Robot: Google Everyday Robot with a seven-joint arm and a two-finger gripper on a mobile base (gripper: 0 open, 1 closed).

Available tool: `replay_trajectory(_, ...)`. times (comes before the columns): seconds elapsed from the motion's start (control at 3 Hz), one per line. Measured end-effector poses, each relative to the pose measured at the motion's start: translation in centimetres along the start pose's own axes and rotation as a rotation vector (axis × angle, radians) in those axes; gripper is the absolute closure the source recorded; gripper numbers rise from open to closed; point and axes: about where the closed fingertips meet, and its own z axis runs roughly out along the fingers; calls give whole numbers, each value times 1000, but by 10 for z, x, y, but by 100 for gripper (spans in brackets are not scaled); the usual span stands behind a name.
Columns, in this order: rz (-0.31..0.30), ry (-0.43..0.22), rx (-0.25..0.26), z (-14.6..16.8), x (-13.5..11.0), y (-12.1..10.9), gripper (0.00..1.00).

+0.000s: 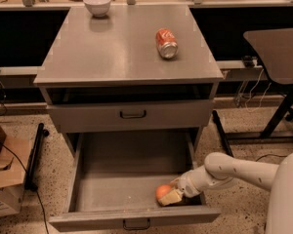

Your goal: Pick orange from middle drawer and place on counter

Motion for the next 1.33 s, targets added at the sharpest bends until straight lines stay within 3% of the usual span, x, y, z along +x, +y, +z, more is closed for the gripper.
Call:
replay_trajectory(0.33,-5,-44,-16,0,-10,15,87)
replay_trajectory(0.67,-30,-129,-1,-25,-41,32,100)
replay_trajectory(1.0,-142,-271,57,-98,-106,59,100)
replay_trajectory(1.33,-274,-361,104,-161,-161,79,100)
